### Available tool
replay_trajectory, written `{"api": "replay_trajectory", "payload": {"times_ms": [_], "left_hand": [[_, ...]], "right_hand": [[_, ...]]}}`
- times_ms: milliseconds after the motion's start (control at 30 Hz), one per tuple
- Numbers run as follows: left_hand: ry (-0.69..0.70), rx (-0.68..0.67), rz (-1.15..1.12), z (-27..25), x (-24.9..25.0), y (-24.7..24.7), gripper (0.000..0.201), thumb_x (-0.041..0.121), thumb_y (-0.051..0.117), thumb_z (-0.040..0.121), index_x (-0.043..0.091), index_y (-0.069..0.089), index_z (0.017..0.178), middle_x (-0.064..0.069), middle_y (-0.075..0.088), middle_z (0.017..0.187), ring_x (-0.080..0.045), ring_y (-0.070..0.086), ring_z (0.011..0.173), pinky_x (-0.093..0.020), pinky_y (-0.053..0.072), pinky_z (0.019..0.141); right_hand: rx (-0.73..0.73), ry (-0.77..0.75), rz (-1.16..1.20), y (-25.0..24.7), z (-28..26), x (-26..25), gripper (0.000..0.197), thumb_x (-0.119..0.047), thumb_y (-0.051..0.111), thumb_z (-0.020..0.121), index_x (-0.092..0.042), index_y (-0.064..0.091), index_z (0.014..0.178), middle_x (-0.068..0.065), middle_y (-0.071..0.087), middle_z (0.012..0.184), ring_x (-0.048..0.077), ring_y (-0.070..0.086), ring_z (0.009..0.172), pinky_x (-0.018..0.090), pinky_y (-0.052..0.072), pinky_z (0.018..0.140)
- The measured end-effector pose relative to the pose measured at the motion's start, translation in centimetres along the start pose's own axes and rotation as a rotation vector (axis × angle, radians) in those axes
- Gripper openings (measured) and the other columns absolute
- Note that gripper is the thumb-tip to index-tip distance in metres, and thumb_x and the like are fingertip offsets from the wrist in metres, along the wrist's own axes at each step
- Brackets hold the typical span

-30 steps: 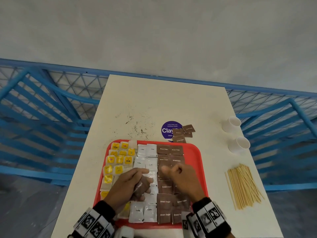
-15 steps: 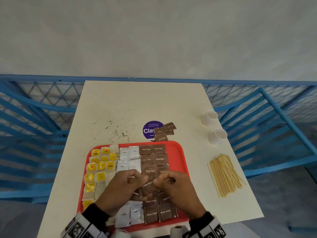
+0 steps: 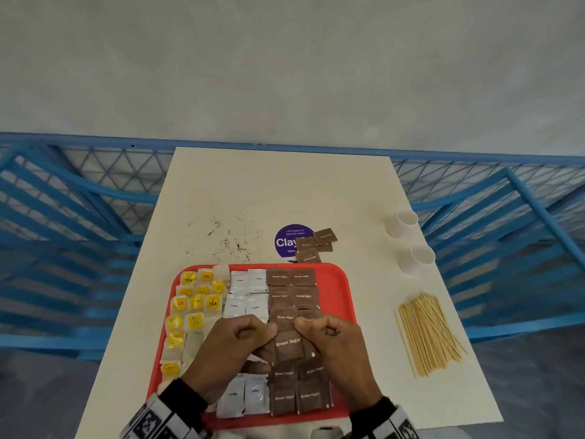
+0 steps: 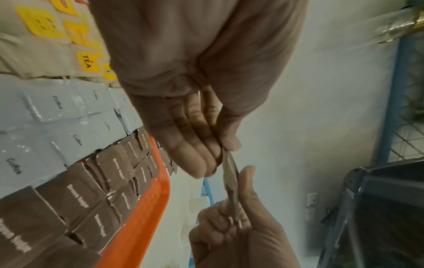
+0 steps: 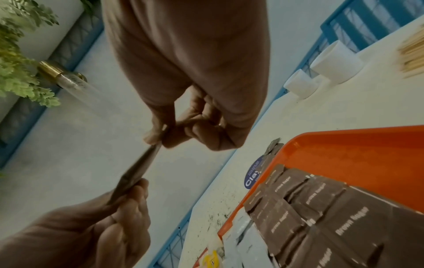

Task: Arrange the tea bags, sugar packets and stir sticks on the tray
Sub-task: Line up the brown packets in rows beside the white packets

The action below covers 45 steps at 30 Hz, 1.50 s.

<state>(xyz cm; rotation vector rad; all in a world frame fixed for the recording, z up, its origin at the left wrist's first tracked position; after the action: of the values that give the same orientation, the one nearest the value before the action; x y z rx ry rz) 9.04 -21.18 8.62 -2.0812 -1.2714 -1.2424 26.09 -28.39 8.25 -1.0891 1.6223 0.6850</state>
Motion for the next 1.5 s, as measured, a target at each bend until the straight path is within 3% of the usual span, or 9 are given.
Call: {"api": "replay_trajectory", "payload": {"times_ms": [100, 233, 500, 700, 767, 867, 1067, 1300, 1500], "left_hand": [[0.007, 0.013, -0.029, 0.4, -0.5, -0.3, 0.031, 0.027, 0.071, 0.079, -0.004, 0.068, 0.08, -0.016, 0.069, 0.075, -0.021, 0.067, 0.065, -0.036, 0.059, 0.061], [-0.014, -0.042, 0.048, 1.0, -1.7, 0.5, 0.022, 0.018, 0.068, 0.091, 0.001, 0.071, 0.078, -0.011, 0.07, 0.073, -0.021, 0.067, 0.066, -0.034, 0.059, 0.059], [-0.019, 0.153, 0.247, 4.3, -2.8, -1.1, 0.046, 0.034, 0.059, 0.098, -0.001, 0.07, 0.072, -0.016, 0.069, 0.062, -0.022, 0.064, 0.053, -0.025, 0.05, 0.049], [0.092, 0.148, 0.489, 6.1, -2.7, -1.0, 0.016, 0.018, 0.065, 0.095, 0.013, 0.07, 0.081, -0.006, 0.072, 0.064, -0.011, 0.063, 0.05, -0.017, 0.046, 0.045], [0.105, 0.146, 0.497, 6.2, -2.8, -1.0, 0.016, 0.02, 0.065, 0.095, 0.016, 0.069, 0.08, -0.005, 0.072, 0.063, -0.01, 0.063, 0.05, -0.017, 0.047, 0.046], [0.107, 0.143, 0.502, 6.3, -3.2, -1.1, 0.021, 0.02, 0.066, 0.095, 0.014, 0.068, 0.074, -0.004, 0.071, 0.061, -0.011, 0.063, 0.05, -0.016, 0.047, 0.049], [0.097, 0.117, 0.653, 8.3, -2.0, -1.9, 0.046, 0.04, 0.068, 0.091, 0.011, 0.052, 0.058, -0.009, 0.067, 0.058, -0.003, 0.053, 0.042, -0.014, 0.046, 0.048], [0.242, 0.164, 0.876, 16.4, 4.2, -1.1, 0.053, 0.041, 0.063, 0.094, 0.018, 0.038, 0.053, 0.006, 0.038, 0.048, -0.007, 0.029, 0.044, -0.015, 0.027, 0.048], [0.184, 0.186, 0.957, 23.2, 5.6, 0.8, 0.048, 0.039, 0.066, 0.092, 0.016, 0.046, 0.055, -0.002, 0.063, 0.062, -0.015, 0.062, 0.062, -0.035, 0.057, 0.06]], "right_hand": [[-0.075, 0.114, 0.003, -0.5, -0.6, 1.5, 0.046, -0.055, 0.083, 0.067, -0.014, 0.063, 0.063, 0.015, 0.066, 0.067, 0.019, 0.057, 0.059, 0.034, 0.049, 0.061], [-0.268, 0.161, -0.041, -0.4, -1.3, 2.6, 0.018, -0.029, 0.081, 0.079, -0.015, 0.077, 0.089, 0.008, 0.077, 0.089, 0.023, 0.071, 0.081, 0.04, 0.057, 0.077], [-0.091, 0.214, -0.229, -4.0, 6.2, 6.1, 0.004, -0.011, 0.076, 0.084, -0.009, 0.079, 0.085, 0.005, 0.078, 0.08, 0.016, 0.072, 0.074, 0.034, 0.057, 0.075], [-0.076, 0.301, -0.404, -4.4, 11.2, 9.8, 0.02, -0.022, 0.084, 0.076, -0.005, 0.074, 0.071, 0.002, 0.077, 0.08, 0.014, 0.07, 0.076, 0.034, 0.057, 0.083], [-0.028, 0.307, -0.473, -4.6, 11.5, 10.3, 0.025, -0.026, 0.086, 0.073, -0.013, 0.068, 0.063, -0.003, 0.072, 0.071, 0.01, 0.065, 0.068, 0.028, 0.055, 0.071], [0.068, 0.248, -0.574, -5.3, 11.3, 9.6, 0.031, -0.03, 0.087, 0.071, -0.018, 0.06, 0.061, -0.008, 0.067, 0.067, 0.008, 0.061, 0.066, 0.02, 0.045, 0.06], [-0.005, 0.237, -0.632, -6.5, 12.4, 7.9, 0.029, -0.033, 0.085, 0.073, -0.014, 0.064, 0.066, -0.004, 0.07, 0.07, 0.014, 0.066, 0.071, 0.024, 0.05, 0.063], [0.002, 0.107, -0.86, -8.0, 23.0, 1.7, 0.022, -0.031, 0.074, 0.083, -0.02, 0.061, 0.069, 0.003, 0.071, 0.09, 0.022, 0.066, 0.087, 0.025, 0.044, 0.072], [-0.129, 0.174, -1.088, -4.0, 26.5, 2.5, 0.055, -0.064, 0.079, 0.057, -0.024, 0.068, 0.094, -0.002, 0.066, 0.096, 0.024, 0.065, 0.088, 0.029, 0.05, 0.072]]}}
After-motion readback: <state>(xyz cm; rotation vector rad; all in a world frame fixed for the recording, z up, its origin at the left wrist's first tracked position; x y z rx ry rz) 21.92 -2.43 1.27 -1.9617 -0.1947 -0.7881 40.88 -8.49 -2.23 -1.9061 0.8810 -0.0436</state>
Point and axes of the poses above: each hand's wrist, its own z-axis towards the middle knuckle, its own y-axis out of the palm, x = y × z, the point moved 6 cm from there along z, towards the middle knuckle
